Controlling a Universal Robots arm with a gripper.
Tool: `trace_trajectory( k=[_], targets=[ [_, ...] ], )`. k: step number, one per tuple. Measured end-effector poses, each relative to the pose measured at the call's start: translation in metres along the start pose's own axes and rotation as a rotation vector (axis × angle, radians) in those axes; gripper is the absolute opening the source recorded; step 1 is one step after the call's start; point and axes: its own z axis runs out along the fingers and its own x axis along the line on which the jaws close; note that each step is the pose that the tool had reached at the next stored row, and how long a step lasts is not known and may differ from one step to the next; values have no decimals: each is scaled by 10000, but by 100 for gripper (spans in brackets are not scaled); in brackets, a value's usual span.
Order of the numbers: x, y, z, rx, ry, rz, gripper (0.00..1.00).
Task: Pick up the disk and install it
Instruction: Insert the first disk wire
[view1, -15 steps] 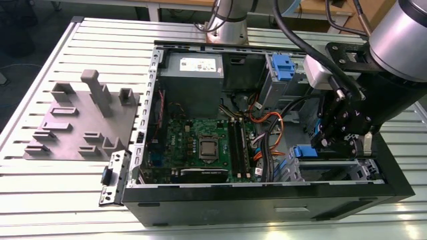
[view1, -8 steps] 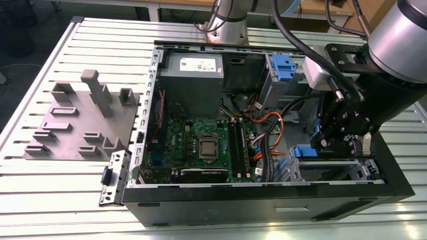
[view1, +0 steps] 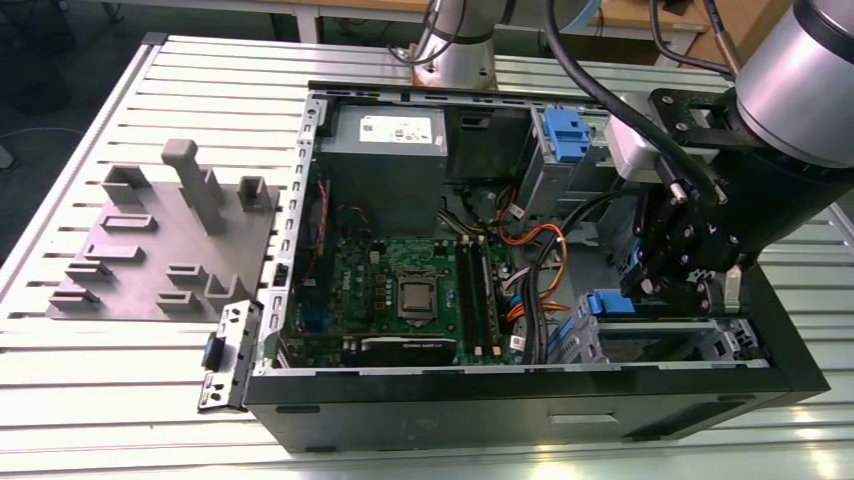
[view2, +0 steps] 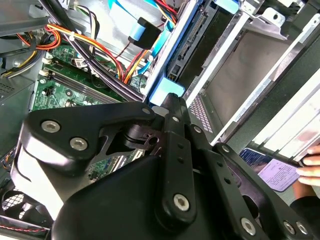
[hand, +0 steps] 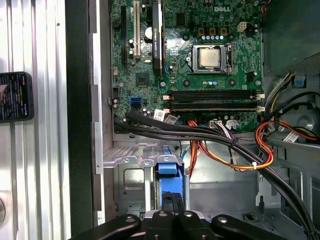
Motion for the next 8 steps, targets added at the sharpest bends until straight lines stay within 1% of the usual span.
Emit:
trace_trajectory(
  k=[7, 8],
  targets=[
    [0, 0, 1, 0, -1, 0, 11],
    [1, 0, 28, -2, -47, 0, 11]
  ],
)
